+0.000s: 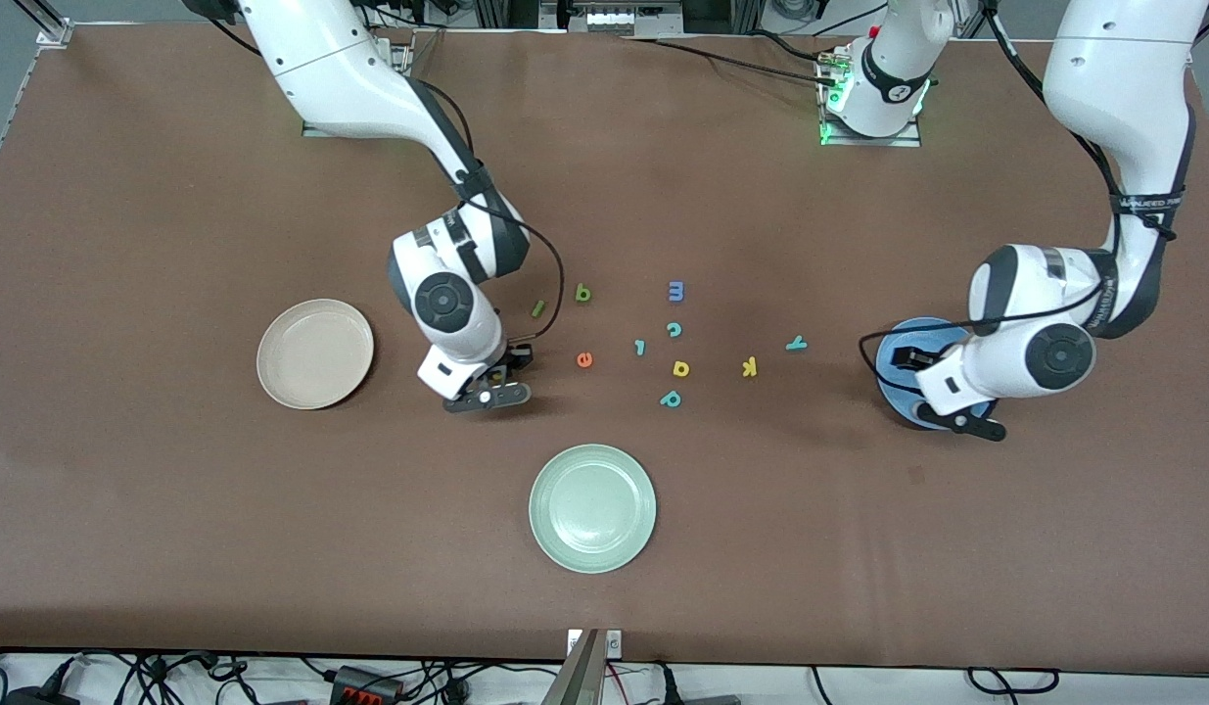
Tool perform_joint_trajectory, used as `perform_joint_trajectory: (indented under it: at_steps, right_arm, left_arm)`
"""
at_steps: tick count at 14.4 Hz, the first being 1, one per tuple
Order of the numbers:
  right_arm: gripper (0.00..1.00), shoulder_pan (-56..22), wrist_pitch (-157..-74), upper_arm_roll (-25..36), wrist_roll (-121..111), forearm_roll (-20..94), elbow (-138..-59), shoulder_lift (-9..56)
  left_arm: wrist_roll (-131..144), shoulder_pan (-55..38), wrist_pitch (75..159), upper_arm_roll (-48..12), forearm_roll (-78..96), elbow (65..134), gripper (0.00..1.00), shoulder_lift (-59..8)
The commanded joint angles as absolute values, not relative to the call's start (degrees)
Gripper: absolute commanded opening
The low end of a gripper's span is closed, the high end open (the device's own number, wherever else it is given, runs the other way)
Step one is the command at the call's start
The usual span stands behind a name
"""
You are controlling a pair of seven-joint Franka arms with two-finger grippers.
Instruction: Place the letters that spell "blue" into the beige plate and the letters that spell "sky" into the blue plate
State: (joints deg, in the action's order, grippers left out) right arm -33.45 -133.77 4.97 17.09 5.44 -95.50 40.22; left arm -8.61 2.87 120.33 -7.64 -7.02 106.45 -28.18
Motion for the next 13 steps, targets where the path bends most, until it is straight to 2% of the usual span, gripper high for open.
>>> perform_joint_trajectory:
  at_steps: [1, 3, 8, 13]
  right_arm:
    - [0.14, -27.5, -129.6, 4.8, 13.7, 5.4, -95.7, 36.0]
    - [0.14, -23.1, -126.8, 5.1, 11.0, 5.4, -96.1, 35.1]
    - [0.14, -12.3, -123.6, 5.4, 0.7, 5.3, -100.7, 33.6]
    - [0.15, -10.5, -123.6, 5.4, -0.4, 5.3, -108.5, 30.5]
  left_arm:
    - [-5.8, 1.9, 119.9, -13.8, -8.0, 107.4, 1.00, -26.5]
    - [-1.6, 1.7, 122.0, -16.4, -8.1, 107.6, 1.00, -26.5]
    - [14.6, -6.3, 129.4, -16.3, -8.3, 107.7, 1.00, -29.7]
    - [23.2, -10.4, 135.9, -16.0, -8.7, 107.9, 1.00, -33.8]
